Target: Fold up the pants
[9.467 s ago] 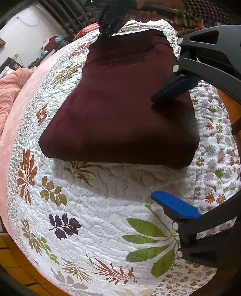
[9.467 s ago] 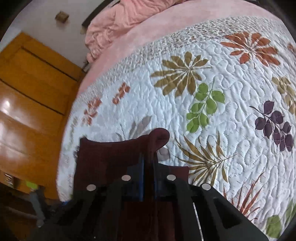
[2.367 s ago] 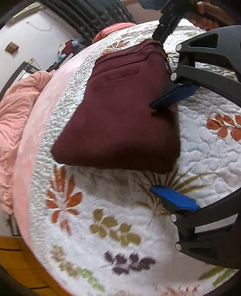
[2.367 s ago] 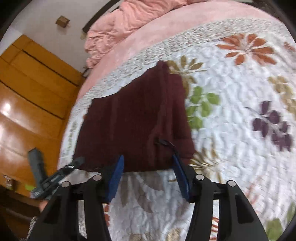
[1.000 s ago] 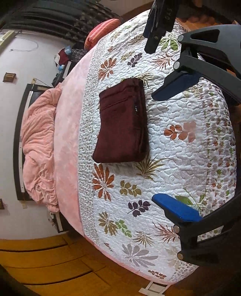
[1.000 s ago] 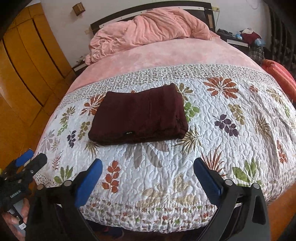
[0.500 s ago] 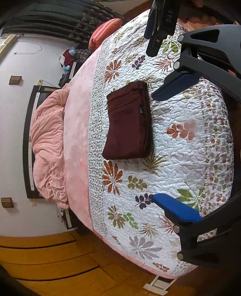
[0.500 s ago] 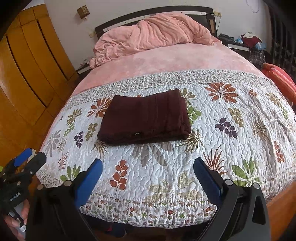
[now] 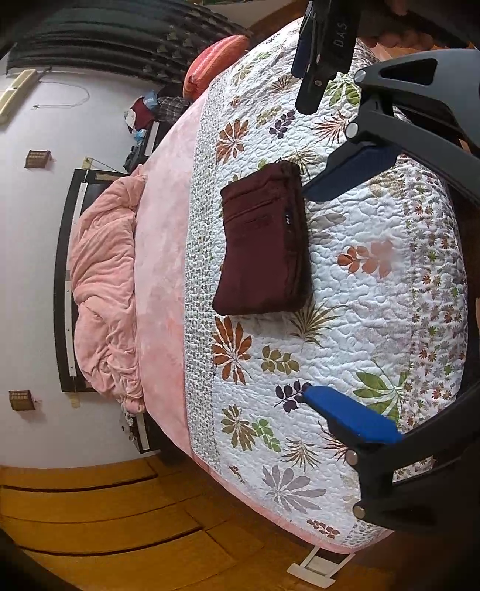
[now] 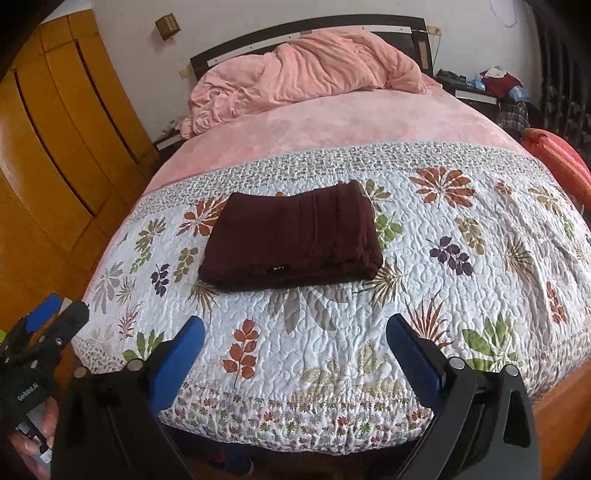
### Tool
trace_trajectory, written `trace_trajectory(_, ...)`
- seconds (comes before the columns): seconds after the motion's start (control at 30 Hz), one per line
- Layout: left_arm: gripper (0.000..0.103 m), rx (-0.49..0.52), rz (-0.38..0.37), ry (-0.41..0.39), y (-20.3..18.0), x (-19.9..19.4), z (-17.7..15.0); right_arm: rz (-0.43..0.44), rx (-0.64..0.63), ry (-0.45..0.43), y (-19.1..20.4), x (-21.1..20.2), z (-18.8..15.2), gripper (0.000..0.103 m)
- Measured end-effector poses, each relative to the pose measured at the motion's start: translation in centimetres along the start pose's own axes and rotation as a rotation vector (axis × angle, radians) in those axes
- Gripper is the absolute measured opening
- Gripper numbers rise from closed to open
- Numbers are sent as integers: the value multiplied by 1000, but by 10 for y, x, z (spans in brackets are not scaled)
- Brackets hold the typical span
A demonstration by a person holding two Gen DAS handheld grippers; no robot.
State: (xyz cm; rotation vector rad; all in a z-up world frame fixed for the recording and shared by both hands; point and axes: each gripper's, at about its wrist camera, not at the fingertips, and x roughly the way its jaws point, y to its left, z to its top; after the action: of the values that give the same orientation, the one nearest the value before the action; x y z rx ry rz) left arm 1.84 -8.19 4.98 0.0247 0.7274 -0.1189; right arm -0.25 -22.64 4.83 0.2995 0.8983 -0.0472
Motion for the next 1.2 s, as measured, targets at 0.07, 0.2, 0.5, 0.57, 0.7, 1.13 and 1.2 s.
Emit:
trace_trajectory(0.07,100,-1,2,8,0,3,-1,-8,-3,8,0,3,-1,99)
trace_trajectory(0.2,100,0,4,14,0,5,-1,-7,-3,14,0,5,-2,99)
trace_trajectory(0.5,100,10,4,23,-2,9,-3,-15,-5,18,0,8,-4,99)
trace_trajectory(0.57,100,12,3,27,-3,11,-4,-13,-4,20,-1,9,-4,99)
trace_trajectory(0.7,100,12,5,29,-3,10,-4,-13,-3,21,-1,10,-4,99)
trace_trajectory(1.13,100,14,-1,43,-4,17,-5,-11,-7,34,-4,15,-5,99)
trace_trajectory(1.2,100,16,-3,43,-4,17,-5,-11,-7,35,-4,15,-4,99)
